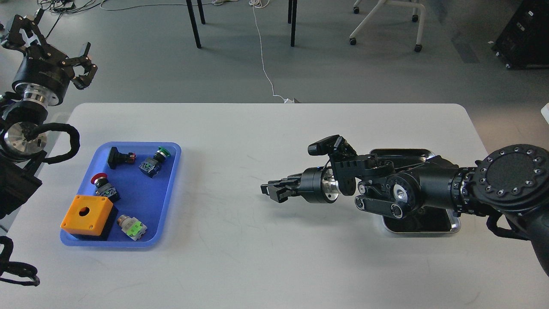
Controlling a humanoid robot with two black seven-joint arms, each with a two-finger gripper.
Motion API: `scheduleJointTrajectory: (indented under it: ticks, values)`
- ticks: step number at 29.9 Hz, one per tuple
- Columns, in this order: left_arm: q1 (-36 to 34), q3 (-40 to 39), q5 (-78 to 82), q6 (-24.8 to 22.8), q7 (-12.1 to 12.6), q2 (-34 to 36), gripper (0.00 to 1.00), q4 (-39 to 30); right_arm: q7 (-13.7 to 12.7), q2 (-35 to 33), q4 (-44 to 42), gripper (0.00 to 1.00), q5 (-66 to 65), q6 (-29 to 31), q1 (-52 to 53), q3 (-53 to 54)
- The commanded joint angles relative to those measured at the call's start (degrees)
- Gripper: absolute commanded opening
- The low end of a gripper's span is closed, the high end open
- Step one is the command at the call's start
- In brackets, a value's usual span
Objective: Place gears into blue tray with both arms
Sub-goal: 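Carry the black part toward the table center and open the right gripper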
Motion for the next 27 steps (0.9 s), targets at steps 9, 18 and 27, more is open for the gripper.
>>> scheduleJointTrajectory:
  ticks: [9,18,27]
  values:
    - [-0.42,-0.02,0.01,0.00,0.14,-0.18,0.98,-0.02,0.00,0.00,-0.92,0.45,0.08,-0.03,-0.89,0.98]
    - [-0.68,-0.02,0.01,0.00,0.58,0.09,0.98,-0.02,0.00,0.00,-0.13,0.82,0.78,-0.03,1.74,3.95]
    - [-1.91,-0.02,0.09,0.67,0.58,1.05,0.98,-1.50,0.00,-2.97,-0.21,0.97,1.22,3.57,2.63,29.68]
